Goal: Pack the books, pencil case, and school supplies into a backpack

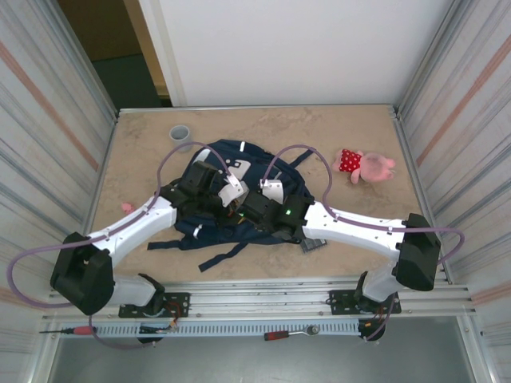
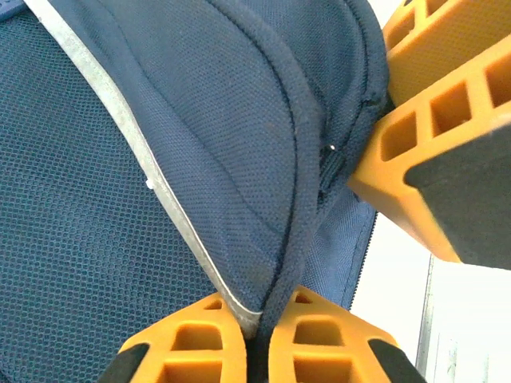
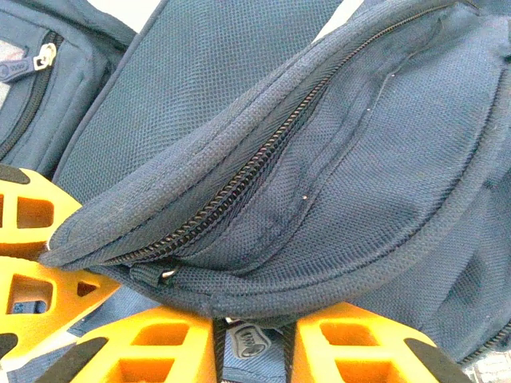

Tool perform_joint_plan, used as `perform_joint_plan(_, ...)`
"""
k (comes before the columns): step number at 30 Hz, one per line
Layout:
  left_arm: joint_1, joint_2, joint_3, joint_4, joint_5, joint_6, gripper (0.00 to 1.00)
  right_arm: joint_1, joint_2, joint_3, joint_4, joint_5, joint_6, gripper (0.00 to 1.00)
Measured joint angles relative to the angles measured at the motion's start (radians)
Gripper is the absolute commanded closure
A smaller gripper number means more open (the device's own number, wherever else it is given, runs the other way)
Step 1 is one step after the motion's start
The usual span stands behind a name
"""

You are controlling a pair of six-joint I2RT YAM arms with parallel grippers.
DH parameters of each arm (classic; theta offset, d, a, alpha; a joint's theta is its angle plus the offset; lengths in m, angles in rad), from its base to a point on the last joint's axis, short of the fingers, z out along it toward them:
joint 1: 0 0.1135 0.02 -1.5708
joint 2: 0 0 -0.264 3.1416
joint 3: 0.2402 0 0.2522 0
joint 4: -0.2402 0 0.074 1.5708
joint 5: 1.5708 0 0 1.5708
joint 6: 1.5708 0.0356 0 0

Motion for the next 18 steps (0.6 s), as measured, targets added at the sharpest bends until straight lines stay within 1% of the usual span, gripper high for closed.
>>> perform_joint_plan(3, 0.000, 0.005, 0.003, 0.000, 0.000, 0.000, 1.00, 0.000, 0.000, 0.001, -0.003, 0.002, 0.000, 0.76)
perform_joint_plan(5, 0.000, 0.010, 0.005, 0.000, 0.004, 0.000, 1.00, 0.000, 0.001, 0.002, -0.011, 0.008, 0.001, 0.78)
perform_joint_plan(8, 0.000, 0.017, 0.008, 0.000, 0.010, 0.000, 1.00, 0.000, 0.003, 0.003, -0.012, 0.012, 0.001, 0.89)
perform_joint_plan(11, 0.000, 0.020, 0.009, 0.000, 0.010, 0.000, 1.00, 0.000, 0.003, 0.003, -0.023, 0.014, 0.000, 0.98)
perform_joint_plan(12, 0.000, 0.021, 0.009, 0.000, 0.010, 0.000, 1.00, 0.000, 0.003, 0.004, -0.027, 0.013, -0.001, 1.00)
perform_joint_plan(15, 0.000, 0.021, 0.009, 0.000, 0.006, 0.006, 1.00, -0.007, -0.001, 0.009, -0.034, -0.006, -0.006, 1.00)
perform_joint_plan(18, -0.006, 0.023, 0.009, -0.001, -0.008, 0.023, 1.00, -0.048, -0.018, 0.009, -0.037, -0.084, -0.023, 1.00)
